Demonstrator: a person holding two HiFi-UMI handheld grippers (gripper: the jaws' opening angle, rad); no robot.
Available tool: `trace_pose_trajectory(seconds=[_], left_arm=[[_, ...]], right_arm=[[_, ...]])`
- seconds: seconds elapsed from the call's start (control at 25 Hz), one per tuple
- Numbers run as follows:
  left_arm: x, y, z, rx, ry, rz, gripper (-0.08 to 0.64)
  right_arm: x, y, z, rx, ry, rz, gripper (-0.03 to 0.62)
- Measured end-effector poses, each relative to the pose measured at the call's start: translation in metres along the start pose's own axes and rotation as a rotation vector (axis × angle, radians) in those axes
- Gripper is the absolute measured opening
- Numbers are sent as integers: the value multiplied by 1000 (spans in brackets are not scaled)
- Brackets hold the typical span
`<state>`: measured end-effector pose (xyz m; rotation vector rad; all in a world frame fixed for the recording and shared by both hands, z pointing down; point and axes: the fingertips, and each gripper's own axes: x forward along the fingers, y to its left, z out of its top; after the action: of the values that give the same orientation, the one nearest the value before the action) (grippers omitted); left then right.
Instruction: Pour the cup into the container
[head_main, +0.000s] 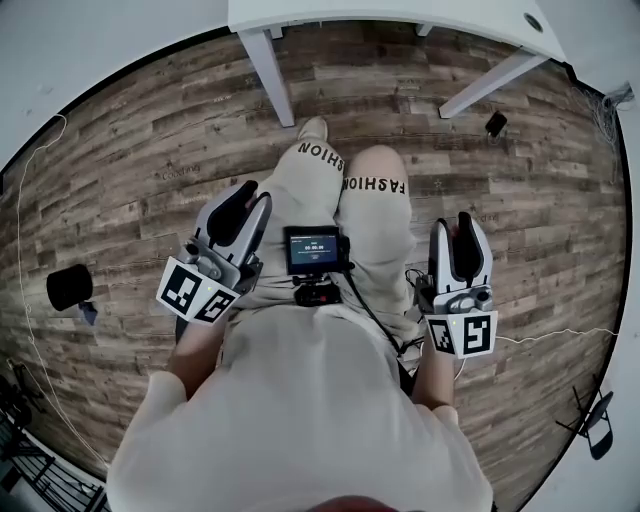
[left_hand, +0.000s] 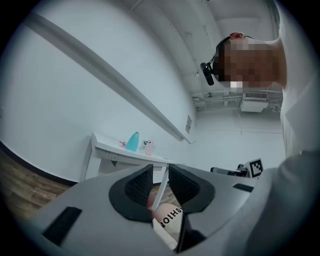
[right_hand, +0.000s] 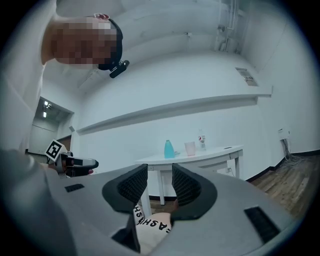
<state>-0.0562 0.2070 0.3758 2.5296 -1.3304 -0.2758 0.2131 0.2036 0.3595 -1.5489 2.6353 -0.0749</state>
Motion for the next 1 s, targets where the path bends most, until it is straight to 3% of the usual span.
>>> trace_pose_trajectory(seconds=[0.2,0.6,1.0], left_arm=[[-3,1,-1,0,4,12,104],[1,5,0,9,9,26,17],[51,36,-16,-24,79,7,12]], right_arm=[[-2,-2,2,-9,-9,-9,138],[-5,-16,10,-15,-33,-45,138],[33,-58,0,-25,-20,-109,138]])
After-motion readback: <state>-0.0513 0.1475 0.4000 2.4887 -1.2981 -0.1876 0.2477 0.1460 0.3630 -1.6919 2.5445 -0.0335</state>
